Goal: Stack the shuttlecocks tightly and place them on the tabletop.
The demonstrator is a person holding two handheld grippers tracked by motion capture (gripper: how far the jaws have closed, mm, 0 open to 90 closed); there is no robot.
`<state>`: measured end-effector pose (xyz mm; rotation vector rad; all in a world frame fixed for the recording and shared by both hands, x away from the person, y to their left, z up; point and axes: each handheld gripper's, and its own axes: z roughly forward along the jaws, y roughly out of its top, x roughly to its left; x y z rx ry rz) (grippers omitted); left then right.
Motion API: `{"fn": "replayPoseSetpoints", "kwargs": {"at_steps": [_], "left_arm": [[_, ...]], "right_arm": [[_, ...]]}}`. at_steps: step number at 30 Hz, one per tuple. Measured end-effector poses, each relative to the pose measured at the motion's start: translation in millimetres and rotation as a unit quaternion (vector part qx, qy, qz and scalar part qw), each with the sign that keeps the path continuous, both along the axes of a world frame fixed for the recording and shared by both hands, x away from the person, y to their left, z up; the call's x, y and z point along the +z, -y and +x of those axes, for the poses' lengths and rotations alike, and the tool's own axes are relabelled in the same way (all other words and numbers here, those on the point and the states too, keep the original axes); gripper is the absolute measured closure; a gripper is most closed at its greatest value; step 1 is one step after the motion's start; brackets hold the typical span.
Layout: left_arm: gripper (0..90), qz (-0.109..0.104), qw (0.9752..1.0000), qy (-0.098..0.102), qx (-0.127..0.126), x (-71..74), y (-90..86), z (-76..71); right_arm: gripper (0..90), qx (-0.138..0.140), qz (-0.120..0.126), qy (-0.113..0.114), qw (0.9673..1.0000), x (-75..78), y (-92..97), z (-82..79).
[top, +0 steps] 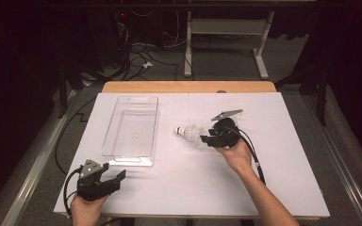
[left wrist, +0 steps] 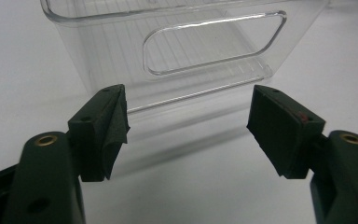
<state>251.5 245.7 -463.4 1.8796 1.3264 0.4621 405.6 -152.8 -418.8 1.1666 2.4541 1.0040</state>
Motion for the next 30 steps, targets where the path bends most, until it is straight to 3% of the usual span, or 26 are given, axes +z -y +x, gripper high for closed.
{"fn": "replayPoseSetpoints", "kwargs": {"at_steps": [19, 30], "left_arm": [[29.4, -0.001, 1.0000, 0.004, 0.004, 0.6, -0.7, -1.0], [29.4, -0.004, 0.9999, 0.008, 0.006, 1.8, -2.1, -1.9]], "right_arm": [[52.5, -0.019, 0.010, 0.021, 0.9996, 8.1, 22.7, -3.1], [49.9, -0.044, 0.015, 0.039, 0.9982, 13.1, 35.1, -1.8]]}}
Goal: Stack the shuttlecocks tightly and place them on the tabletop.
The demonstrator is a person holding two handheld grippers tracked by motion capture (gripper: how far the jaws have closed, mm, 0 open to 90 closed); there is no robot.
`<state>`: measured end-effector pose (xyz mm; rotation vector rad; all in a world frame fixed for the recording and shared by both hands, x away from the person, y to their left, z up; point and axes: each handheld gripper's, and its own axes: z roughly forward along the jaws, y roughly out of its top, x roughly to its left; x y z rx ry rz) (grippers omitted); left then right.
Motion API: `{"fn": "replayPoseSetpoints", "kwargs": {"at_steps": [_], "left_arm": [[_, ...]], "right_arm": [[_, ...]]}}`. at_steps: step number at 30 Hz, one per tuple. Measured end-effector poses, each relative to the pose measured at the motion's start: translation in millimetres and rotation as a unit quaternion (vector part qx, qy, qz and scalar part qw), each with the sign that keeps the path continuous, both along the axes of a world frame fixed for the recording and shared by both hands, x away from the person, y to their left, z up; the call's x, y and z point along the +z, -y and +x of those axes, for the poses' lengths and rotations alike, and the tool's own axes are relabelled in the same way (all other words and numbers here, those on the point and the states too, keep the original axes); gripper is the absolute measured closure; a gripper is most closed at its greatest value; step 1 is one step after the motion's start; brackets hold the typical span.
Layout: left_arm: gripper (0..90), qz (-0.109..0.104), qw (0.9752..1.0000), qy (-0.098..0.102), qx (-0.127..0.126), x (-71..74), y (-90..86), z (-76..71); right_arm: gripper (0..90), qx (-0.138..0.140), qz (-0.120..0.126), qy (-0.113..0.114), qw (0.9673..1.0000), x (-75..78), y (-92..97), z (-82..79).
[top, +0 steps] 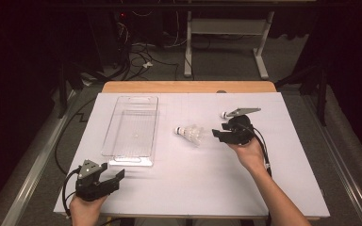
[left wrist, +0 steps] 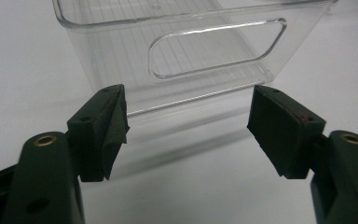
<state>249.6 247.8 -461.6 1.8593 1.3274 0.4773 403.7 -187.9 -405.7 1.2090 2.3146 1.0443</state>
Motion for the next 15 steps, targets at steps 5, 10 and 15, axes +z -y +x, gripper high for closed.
{"fn": "replayPoseSetpoints", "kwargs": {"at_steps": [5, 10, 15], "left_arm": [[29.3, -0.003, 1.0000, 0.000, 0.002, 0.2, -1.5, 0.3], [29.3, -0.004, 1.0000, 0.000, 0.002, 0.0, -1.5, 0.6], [29.3, -0.003, 1.0000, 0.001, 0.001, 0.3, -1.1, 0.1]], "right_arm": [[50.7, -0.014, -0.001, 0.002, 0.9999, 2.2, 7.7, 3.2], [52.2, -0.032, 0.003, -0.014, 0.9994, 2.2, 16.9, 6.4], [53.5, -0.045, -0.003, -0.017, 0.9988, 3.1, 23.7, 7.7]]}}
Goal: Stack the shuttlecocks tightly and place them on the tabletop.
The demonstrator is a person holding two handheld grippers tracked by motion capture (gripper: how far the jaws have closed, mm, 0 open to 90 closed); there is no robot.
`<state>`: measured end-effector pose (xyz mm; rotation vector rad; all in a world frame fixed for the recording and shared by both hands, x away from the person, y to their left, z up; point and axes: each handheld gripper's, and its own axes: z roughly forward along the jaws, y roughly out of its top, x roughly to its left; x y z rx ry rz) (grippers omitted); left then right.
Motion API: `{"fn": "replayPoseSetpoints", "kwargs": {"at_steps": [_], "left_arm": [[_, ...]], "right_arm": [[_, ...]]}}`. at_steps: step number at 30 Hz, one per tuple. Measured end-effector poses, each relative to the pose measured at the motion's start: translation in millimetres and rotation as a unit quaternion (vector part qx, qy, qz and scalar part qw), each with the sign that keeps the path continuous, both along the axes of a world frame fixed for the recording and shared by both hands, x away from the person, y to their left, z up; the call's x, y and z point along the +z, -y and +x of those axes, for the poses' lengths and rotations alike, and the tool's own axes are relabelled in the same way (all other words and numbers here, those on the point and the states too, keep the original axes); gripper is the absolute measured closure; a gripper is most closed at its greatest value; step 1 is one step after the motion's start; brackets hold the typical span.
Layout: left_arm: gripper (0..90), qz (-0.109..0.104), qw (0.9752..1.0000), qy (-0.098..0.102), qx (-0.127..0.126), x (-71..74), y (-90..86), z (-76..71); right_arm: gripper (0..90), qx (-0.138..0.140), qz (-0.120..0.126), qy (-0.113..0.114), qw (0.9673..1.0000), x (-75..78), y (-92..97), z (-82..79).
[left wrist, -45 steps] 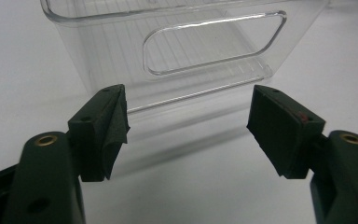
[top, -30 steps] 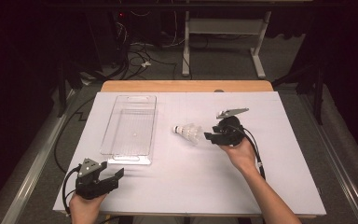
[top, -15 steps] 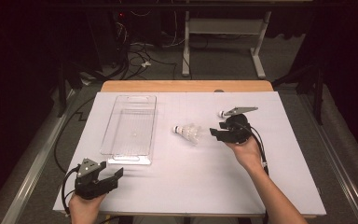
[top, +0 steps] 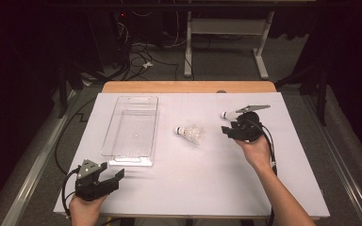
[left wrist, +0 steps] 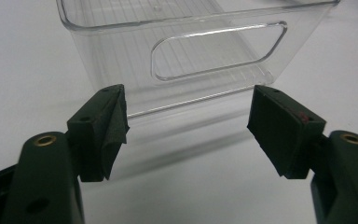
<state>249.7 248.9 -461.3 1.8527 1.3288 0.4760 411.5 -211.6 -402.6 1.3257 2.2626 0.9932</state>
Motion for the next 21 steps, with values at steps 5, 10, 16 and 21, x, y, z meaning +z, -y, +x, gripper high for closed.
{"fn": "replayPoseSetpoints", "kwargs": {"at_steps": [5, 10, 16, 21], "left_arm": [[29.3, -0.001, 1.0000, 0.000, 0.000, 0.0, -0.7, -0.1], [29.3, 0.000, 1.0000, -0.001, 0.001, -0.3, -0.6, 0.4], [29.3, 0.000, 1.0000, 0.000, 0.001, 0.0, -1.2, -0.1], [29.3, -0.001, 1.0000, 0.001, 0.003, 0.0, -1.9, -0.2]], "right_arm": [[55.7, -0.016, -0.001, 0.002, 0.9999, 1.5, 6.6, 2.6], [57.2, -0.029, -0.003, 0.001, 0.9996, 2.1, 11.4, 7.7], [58.2, -0.038, -0.006, -0.006, 0.9992, 2.3, 13.7, 13.3], [61.5, -0.048, -0.004, -0.013, 0.9987, 3.2, 18.7, 19.3]]}}
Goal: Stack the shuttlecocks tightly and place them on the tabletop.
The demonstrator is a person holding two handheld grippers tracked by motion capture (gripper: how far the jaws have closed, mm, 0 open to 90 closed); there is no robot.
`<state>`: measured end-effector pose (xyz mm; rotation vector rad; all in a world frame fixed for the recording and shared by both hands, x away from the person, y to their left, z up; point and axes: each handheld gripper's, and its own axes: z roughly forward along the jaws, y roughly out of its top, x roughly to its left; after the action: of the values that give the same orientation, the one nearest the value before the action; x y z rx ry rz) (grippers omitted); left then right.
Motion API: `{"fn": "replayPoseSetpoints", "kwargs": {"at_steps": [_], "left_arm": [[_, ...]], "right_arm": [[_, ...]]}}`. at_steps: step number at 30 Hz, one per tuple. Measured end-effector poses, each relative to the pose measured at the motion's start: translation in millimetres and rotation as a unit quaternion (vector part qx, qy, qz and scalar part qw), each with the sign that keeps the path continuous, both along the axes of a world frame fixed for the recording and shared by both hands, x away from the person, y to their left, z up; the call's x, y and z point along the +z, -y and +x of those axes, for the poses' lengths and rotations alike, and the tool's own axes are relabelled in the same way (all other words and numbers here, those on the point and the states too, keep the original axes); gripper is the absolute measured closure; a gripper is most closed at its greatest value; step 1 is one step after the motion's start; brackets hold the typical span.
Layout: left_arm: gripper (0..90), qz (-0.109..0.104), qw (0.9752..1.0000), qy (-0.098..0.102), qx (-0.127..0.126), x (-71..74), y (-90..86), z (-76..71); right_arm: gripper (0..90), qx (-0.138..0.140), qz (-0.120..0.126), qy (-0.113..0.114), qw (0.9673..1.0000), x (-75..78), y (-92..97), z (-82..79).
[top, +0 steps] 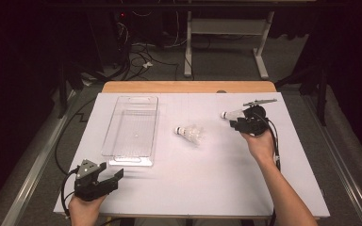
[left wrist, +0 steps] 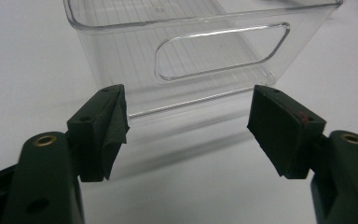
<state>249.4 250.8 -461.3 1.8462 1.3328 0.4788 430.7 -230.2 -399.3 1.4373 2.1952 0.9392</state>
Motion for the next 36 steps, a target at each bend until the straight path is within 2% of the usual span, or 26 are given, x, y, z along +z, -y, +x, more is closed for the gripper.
{"fn": "replayPoseSetpoints", "kwargs": {"at_steps": [9, 14, 18, 24, 36], "left_arm": [[29.3, 0.002, 1.0000, -0.001, 0.000, 0.0, 0.3, 0.2], [29.2, -0.005, 1.0000, -0.003, 0.001, -0.7, -1.0, 1.1], [29.2, -0.010, 0.9999, -0.002, 0.004, -1.2, -2.0, 1.8], [29.1, -0.016, 0.9999, -0.002, 0.004, -1.3, -2.5, 1.6], [28.8, -0.016, 0.9999, 0.000, 0.002, -1.4, -2.3, 1.1]], "right_arm": [[62.2, -0.014, -0.015, -0.015, 0.9997, -0.9, 0.9, 12.6], [63.1, -0.022, -0.008, -0.020, 0.9995, -2.5, 1.4, 18.4], [63.6, -0.025, -0.018, -0.023, 0.9993, -3.8, -0.3, 22.9], [63.8, -0.033, -0.019, -0.025, 0.9990, -3.0, -0.7, 28.5], [64.4, -0.047, -0.019, -0.038, 0.9980, -8.1, 2.6, 35.7]]}}
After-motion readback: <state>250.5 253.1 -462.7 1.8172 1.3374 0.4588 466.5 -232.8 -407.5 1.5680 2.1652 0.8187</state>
